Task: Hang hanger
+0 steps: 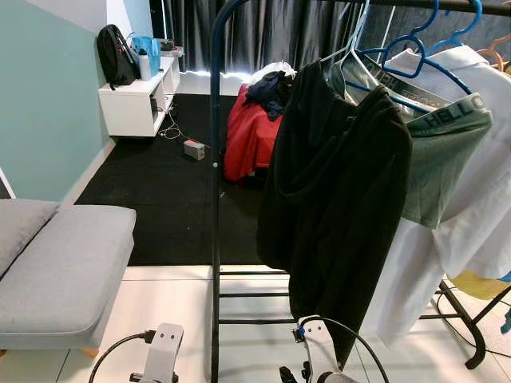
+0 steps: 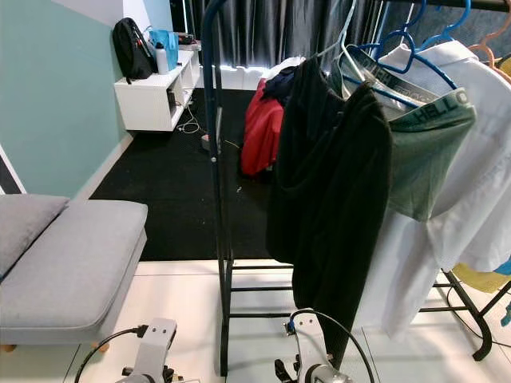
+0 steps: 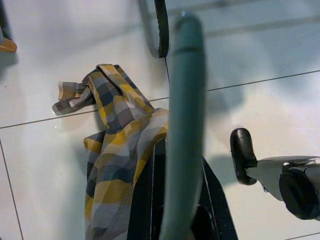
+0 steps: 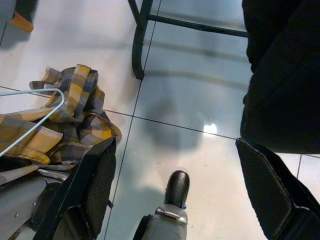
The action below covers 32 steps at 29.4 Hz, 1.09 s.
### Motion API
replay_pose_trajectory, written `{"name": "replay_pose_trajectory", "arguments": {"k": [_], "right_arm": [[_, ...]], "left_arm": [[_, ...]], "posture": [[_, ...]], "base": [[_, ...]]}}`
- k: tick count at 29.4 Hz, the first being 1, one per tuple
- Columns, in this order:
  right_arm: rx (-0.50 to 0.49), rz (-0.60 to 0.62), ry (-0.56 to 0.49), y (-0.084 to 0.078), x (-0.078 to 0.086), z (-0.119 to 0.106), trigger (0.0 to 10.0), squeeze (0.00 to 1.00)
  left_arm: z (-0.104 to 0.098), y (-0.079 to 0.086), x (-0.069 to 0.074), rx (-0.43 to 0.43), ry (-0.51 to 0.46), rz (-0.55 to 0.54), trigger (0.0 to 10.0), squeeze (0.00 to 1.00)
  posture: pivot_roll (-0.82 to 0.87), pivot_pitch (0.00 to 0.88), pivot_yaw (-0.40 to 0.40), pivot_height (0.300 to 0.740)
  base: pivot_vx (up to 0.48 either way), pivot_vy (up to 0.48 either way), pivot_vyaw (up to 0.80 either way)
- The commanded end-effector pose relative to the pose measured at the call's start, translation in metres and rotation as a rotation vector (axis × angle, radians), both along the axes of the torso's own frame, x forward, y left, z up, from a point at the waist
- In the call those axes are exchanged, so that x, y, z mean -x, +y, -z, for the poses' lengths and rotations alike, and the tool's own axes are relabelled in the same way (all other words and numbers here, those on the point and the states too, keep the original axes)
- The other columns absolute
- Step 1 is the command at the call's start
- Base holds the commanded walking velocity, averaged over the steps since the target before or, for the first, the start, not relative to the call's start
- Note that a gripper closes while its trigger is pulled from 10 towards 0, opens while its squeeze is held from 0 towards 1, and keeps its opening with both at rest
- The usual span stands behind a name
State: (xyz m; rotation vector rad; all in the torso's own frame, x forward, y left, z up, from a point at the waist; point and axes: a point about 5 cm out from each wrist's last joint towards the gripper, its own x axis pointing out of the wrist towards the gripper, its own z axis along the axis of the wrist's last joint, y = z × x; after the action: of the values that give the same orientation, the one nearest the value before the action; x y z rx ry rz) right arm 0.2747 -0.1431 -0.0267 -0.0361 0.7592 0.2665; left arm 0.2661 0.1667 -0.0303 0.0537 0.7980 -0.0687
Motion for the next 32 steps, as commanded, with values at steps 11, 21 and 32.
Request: {"name": "replay_pose_trajectory", "arguments": {"k": [11, 21, 32], "right_arm": [[-0.004, 0.008, 0.028, -0.0028, 0.0030, 0.0030, 10.0, 0.00], [-0.004, 0.005, 0.029, -0.0023, 0.0034, 0.0033, 10.0, 0.00], [0.007, -0.003, 0.029, -0.0022, 0.0031, 0.0031, 10.0, 0.00]], "left_arm": [[0.0030, -0.0026, 0.0023, 0.011, 0.029, -0.004, 10.0, 0.00], [0.0035, -0.0027, 0.0028, 0.011, 0.034, 0.000, 10.0, 0.00], [0.0039, -0.0028, 0.0030, 0.014, 0.039, 0.003, 10.0, 0.00]], "posture": [[0.07, 0.089, -0.035, 0.740], [0.07, 0.090, -0.034, 0.740], [0.07, 0.091, -0.032, 0.740]], "base": [[0.000, 0.000, 0.00], [0.000, 0.000, 0.00], [0.000, 0.000, 0.00]]}}
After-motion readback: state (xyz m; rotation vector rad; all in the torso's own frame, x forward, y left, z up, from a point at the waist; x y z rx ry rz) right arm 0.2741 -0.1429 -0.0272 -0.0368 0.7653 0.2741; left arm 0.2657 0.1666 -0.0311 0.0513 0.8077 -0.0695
